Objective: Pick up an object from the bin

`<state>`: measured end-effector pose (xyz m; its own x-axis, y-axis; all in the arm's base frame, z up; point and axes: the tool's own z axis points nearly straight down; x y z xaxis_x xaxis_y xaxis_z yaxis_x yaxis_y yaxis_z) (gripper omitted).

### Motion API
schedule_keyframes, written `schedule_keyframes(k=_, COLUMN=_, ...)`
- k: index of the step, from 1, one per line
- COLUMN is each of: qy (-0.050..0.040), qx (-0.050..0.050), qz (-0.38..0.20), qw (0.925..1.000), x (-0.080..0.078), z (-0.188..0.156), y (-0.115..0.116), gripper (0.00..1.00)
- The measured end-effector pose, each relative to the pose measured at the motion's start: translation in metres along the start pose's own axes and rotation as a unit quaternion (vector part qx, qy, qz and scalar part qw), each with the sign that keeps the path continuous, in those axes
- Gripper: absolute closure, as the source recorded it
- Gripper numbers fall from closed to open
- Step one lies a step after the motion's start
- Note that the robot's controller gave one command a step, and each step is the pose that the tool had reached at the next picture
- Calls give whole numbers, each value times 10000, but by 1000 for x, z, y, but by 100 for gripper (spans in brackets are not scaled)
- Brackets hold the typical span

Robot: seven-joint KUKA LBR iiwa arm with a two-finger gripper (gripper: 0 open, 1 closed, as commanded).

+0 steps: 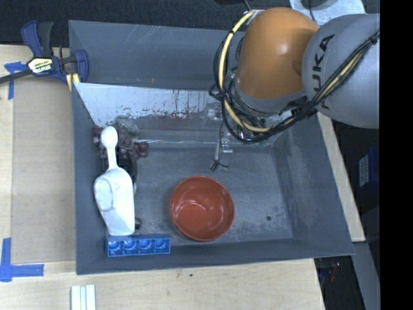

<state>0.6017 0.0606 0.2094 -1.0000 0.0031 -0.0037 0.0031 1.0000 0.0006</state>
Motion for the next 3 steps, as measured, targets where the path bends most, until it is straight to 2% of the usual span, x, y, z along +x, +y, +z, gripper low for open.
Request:
schedule_keyframes(k=1, qy=0, qx=0, qz=1, qw=10000, x=0, z=0, y=0, gripper=0)
schedule_keyframes(k=2, qy=-3, qx=1, qz=-1111, qw=9938, x=6, z=32, y=-18, gripper=0)
schedule_keyframes(k=3, qy=-1, qx=-6, qz=-421, qw=9991, x=23, z=53, y=3, gripper=0)
